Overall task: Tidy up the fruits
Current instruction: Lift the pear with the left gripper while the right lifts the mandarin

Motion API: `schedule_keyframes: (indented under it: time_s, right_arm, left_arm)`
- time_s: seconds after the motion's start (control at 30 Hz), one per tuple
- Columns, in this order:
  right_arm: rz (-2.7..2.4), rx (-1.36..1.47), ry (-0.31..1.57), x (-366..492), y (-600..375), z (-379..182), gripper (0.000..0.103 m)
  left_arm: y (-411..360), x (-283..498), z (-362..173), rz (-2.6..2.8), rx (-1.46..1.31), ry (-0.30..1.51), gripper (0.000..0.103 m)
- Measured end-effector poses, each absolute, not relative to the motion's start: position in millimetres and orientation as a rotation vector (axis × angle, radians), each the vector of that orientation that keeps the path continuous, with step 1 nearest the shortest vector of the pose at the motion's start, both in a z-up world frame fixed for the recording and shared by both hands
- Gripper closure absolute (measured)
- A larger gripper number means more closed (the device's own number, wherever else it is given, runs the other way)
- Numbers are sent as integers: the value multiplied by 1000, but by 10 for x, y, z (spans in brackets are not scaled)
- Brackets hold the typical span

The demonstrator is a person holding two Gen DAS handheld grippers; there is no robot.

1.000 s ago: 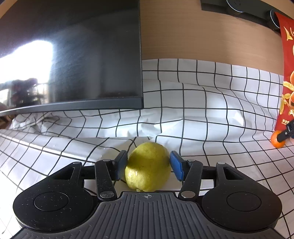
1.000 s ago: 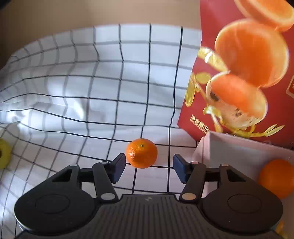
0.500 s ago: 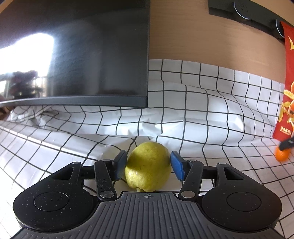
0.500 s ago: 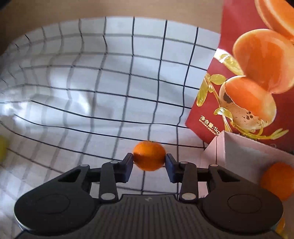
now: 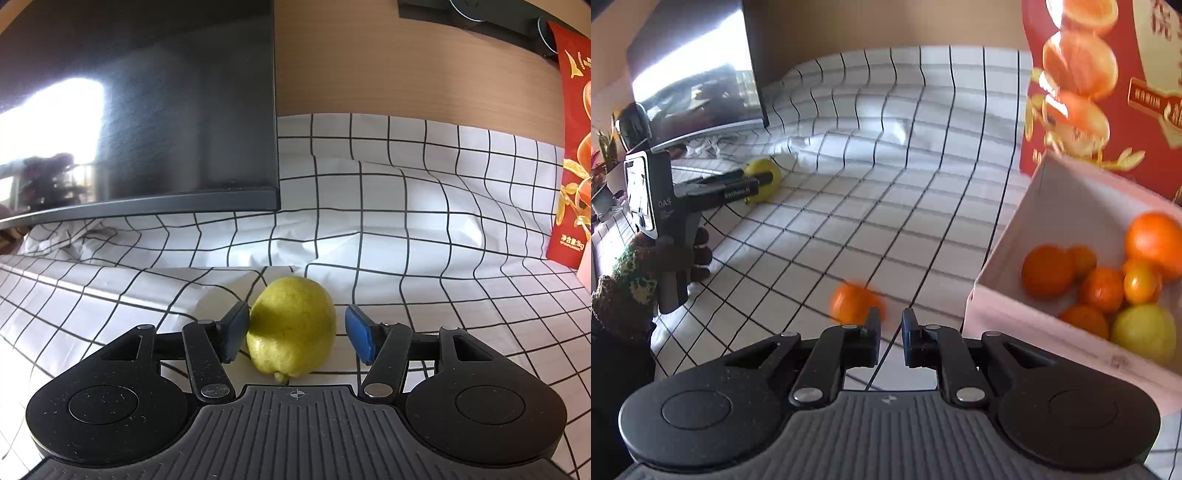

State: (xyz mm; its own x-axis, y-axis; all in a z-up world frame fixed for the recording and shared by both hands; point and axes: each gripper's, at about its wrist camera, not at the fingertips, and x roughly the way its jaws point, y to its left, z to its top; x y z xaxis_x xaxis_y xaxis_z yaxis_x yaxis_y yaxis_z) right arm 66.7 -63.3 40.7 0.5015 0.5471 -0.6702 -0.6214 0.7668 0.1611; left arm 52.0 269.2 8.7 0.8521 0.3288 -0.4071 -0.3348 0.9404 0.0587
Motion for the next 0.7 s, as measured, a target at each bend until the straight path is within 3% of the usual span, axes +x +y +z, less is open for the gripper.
schedule_keyframes:
  time_s: [0.07,0.7]
  right_arm:
    - [740,-91,753,666,-571,409,65]
    - [996,-298,610,-682,-565,-133,60]
  left_arm:
    - [2723,503,90,337,-34,420,41]
    - [2859,510,68,310,-131,463,41]
